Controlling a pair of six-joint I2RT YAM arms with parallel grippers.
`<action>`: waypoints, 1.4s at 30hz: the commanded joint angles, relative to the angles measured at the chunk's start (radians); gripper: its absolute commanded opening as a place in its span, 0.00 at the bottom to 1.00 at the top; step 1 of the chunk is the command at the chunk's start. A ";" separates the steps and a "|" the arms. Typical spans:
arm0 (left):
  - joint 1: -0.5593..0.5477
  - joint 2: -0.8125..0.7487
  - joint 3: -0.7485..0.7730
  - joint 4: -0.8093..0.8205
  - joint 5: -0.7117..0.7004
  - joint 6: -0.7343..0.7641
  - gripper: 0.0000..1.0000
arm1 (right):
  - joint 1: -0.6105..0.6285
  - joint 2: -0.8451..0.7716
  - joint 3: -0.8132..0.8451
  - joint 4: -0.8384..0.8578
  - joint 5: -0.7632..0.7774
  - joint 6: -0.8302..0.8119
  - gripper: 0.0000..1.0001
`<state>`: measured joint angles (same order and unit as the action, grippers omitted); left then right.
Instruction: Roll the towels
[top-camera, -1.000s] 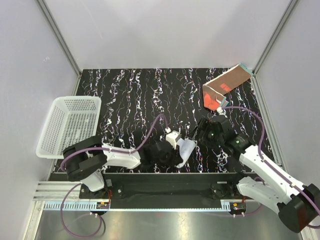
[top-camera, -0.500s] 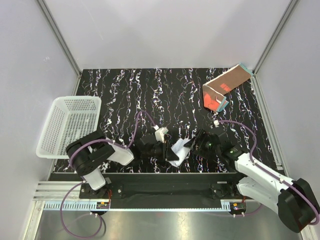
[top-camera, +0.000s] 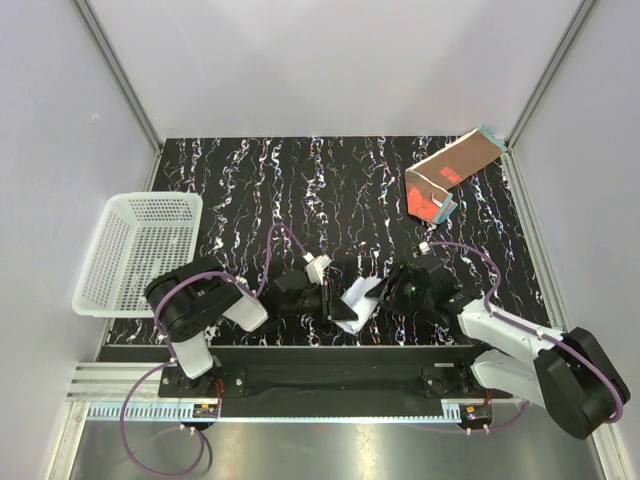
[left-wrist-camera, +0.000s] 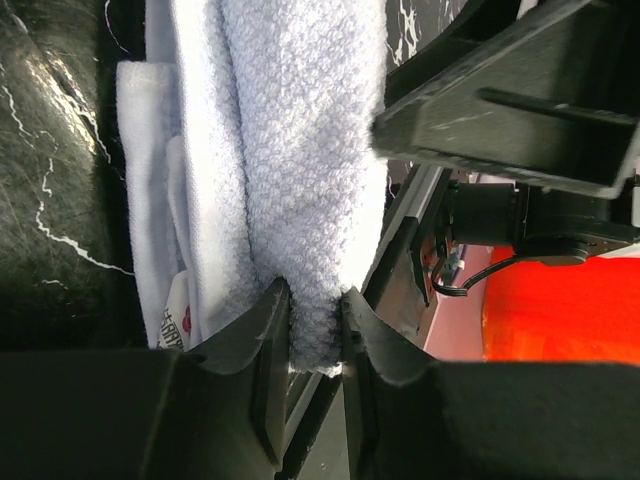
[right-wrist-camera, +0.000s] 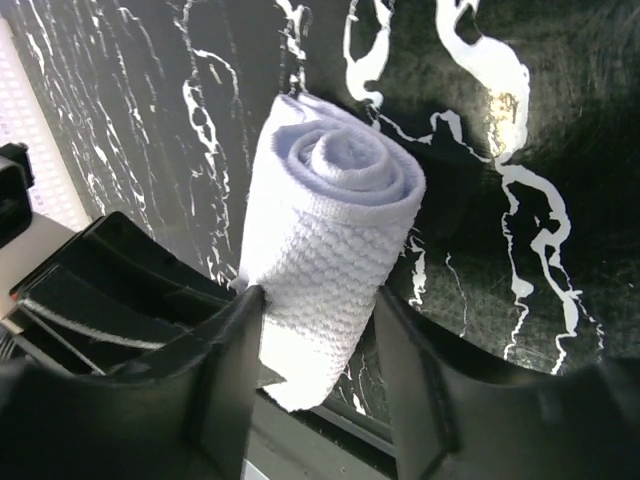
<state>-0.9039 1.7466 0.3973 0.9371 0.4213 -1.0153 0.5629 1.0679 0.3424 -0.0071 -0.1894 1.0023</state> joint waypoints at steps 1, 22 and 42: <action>0.003 0.033 -0.018 0.058 0.030 -0.012 0.06 | -0.001 0.038 -0.020 0.090 -0.016 0.001 0.53; -0.070 -0.177 0.167 -0.644 -0.239 0.343 0.49 | 0.009 0.003 0.089 -0.232 0.070 -0.065 0.14; -0.334 -0.190 0.551 -1.153 -0.808 0.630 0.61 | 0.051 0.047 0.268 -0.456 0.108 -0.111 0.11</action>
<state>-1.2228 1.5768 0.8997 -0.1490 -0.2459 -0.4763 0.5976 1.1000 0.5667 -0.4259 -0.0948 0.9108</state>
